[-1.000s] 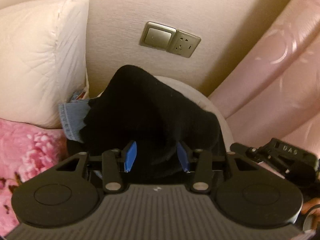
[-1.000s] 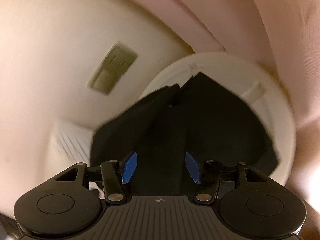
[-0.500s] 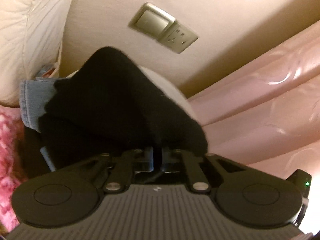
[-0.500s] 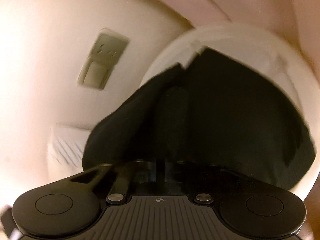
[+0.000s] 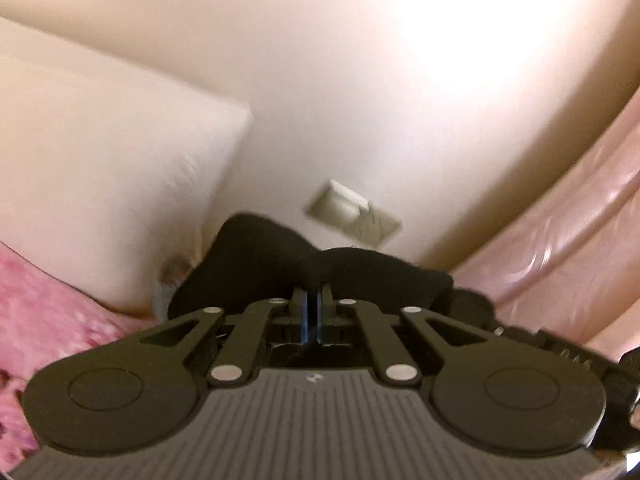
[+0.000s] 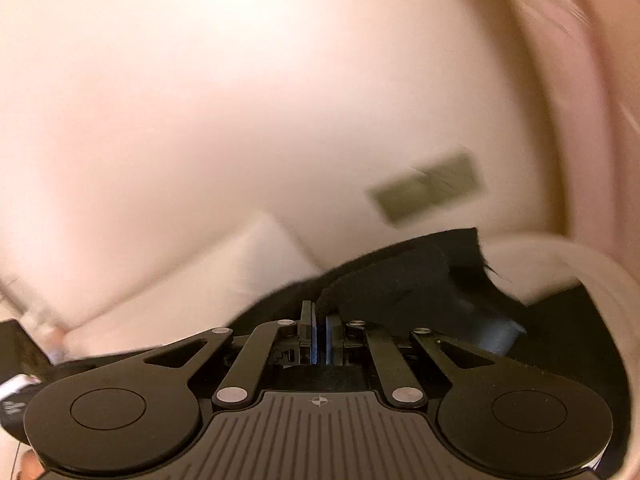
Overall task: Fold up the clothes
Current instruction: 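Lift the black garment with both grippers and carry it to the bed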
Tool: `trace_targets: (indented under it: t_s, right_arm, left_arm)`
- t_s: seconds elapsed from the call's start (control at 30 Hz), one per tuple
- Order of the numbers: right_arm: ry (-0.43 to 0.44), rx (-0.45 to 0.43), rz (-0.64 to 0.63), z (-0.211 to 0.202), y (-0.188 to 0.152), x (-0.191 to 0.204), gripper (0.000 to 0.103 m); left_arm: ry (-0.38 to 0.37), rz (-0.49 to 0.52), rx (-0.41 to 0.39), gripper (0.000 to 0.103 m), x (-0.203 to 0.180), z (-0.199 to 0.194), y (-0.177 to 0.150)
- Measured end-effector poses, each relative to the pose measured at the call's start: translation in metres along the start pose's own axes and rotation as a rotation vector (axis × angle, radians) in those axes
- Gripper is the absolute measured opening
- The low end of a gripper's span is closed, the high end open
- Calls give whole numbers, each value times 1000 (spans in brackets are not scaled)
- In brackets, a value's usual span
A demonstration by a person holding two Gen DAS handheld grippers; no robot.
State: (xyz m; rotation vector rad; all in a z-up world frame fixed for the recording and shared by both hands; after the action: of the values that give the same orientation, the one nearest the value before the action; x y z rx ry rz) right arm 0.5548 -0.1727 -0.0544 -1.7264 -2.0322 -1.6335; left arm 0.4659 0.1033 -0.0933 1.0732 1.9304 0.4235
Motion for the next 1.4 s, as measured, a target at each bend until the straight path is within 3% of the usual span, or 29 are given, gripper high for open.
trace_targets:
  t_s: [0.2,0.4,0.63,0.83,0.93,1.0,1.07,1.1,1.13,1.2,1.27,1.4]
  right_arm:
    - [238,-83,-110,-17,8,85,3]
    - [440,-68,-145,-21,-13,163,3]
    - [738,55,-214,-47,-102,290,3]
    - [1039,144,-241,-112,-189,413,3]
    - [1169,177,-242,-149,-230,476,3]
    - [1229,203,-263,-174,-265,516,3]
    - [1139,328,-412,-173,-310,554,3]
    - [1077,398,-496,-171,-333,573,5]
    - [1005,507,-572,-166,-362,587,13]
    - [948,685,-657,-164,-407,595,16]
    - [963,722,-724,-181,-439,596,20]
    - [969,797,-1015,-211,-497,568,28]
  left_arm:
    - [73,-30,-206,1,22,-114,9]
    - [238,-136,-404,1,62,-259,-28]
    - [495,-255,-609,1,88,-456,-111]
    - [725,-282,-806,1,68,-628,-175]
    - [884,-316,-870,3,60,-704,-202]
    - [1025,-396,-816,11,71,-737,-219]
    - [1154,-483,-649,17,95,-756,-236]
    - [1213,-536,-584,16,105,-760,-250]
    - [1260,-583,-525,14,113,-764,-264]
    - [1258,-641,-473,14,123,-773,-295]
    - [1261,-741,-453,14,124,-774,-325]
    - [1290,-887,-404,14,106,-763,-389]
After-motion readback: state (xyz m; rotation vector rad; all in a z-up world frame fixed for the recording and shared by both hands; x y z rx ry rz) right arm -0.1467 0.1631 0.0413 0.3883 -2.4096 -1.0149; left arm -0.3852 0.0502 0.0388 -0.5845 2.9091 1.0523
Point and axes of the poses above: each gripper's, at about its wrist camera, not at the fingertips, and z roughly the way its jaws point, x to its left, y to its top, the point moved 3 cm from there along z, roughly the way its jaws point
